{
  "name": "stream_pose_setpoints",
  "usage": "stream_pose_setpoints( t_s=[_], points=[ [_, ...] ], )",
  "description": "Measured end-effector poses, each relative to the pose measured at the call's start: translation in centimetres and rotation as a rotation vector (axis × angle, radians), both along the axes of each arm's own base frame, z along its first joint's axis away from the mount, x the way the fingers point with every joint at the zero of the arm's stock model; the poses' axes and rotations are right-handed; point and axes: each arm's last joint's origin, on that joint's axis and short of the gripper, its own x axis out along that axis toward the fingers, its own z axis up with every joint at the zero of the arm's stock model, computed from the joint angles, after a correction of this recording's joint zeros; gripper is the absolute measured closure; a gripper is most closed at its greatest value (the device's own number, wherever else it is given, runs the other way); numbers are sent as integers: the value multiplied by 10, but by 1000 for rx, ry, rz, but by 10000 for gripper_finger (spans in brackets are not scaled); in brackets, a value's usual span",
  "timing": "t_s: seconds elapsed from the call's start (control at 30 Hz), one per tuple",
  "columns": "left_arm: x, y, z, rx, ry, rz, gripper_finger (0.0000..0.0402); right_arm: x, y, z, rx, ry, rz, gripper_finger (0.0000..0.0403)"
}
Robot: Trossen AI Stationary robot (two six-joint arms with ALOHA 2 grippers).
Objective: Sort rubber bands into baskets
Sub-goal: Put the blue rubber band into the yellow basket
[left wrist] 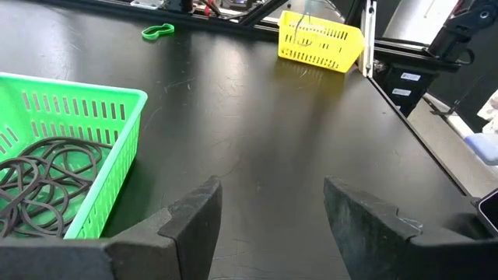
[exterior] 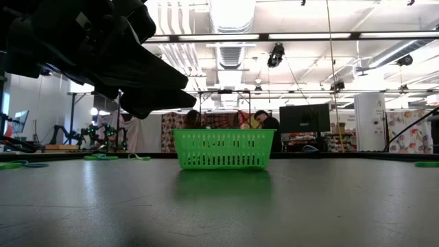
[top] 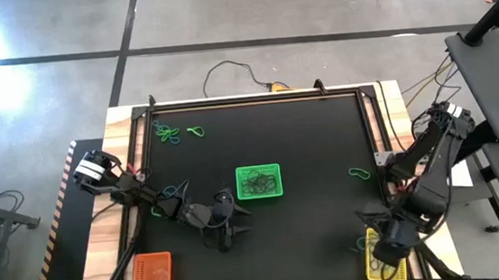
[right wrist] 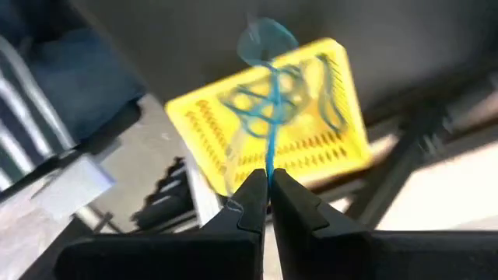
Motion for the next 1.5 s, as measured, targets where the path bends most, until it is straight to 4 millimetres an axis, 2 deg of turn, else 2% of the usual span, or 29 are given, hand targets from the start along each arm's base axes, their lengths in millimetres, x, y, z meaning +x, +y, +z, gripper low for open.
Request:
stream_pose_setpoints(
  t_s=[0.43,0.7,0.97,1.13,1.33,1.5],
  points=[
    [0,0,0,10,-1,-3,193,-47,19,-16,-57,250,-65,394],
    [0,0,0,8,0,-3,193,-39,29,-41,9,80,-69,394],
    [0,0,0,8,-1,-3,193,-39,28,-82,39,63,-66,394],
    [0,0,0,8,-1,-2,193,-36,28,-107,90,-6,-73,394],
    [0,0,0,7,-2,-2,193,-36,23,-135,9,45,-81,388],
    [0,0,0,6,-4,-2,193,-35,23,-142,5,122,-70,344]
  ],
)
